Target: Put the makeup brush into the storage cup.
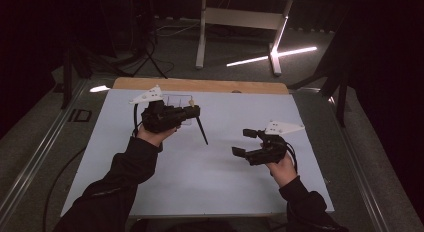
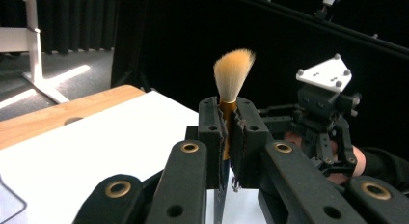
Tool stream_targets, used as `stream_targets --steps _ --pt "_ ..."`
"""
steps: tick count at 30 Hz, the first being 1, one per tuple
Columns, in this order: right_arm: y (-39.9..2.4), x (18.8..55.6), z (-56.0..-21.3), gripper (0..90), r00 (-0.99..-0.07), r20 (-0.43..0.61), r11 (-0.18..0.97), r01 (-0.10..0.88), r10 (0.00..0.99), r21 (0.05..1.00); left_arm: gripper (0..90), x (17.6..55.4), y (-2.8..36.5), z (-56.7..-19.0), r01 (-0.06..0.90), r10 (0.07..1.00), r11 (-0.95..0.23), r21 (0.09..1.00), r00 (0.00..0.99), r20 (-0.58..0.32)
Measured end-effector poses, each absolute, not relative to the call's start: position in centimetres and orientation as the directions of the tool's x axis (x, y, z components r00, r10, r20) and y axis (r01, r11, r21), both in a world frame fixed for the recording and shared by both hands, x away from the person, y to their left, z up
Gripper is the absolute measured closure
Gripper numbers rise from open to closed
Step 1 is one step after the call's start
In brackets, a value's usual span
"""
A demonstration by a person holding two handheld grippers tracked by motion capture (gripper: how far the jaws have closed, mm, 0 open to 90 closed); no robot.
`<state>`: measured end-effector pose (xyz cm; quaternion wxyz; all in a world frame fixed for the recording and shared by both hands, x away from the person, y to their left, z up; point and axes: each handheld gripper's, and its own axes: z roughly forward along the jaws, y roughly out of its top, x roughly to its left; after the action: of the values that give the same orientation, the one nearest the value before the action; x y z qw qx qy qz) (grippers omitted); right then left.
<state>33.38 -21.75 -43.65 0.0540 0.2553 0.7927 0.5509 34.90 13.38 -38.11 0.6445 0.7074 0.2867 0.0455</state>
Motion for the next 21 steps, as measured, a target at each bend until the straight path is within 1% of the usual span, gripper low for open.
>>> stream_targets --steps 9,21 --pt "-22.2 32.4 -44.4 14.1 -0.844 0.171 0.255 0.337 0.509 0.906 84.2 34.8 14.8 -37.2 0.337 0.547 -0.048 0.940 0.797 -0.257" --pt "-22.7 31.8 -44.0 13.6 -0.854 0.153 0.242 0.306 0.497 0.921 84.2 35.0 16.8 -36.4 0.346 0.660 -0.109 0.932 0.726 -0.192"
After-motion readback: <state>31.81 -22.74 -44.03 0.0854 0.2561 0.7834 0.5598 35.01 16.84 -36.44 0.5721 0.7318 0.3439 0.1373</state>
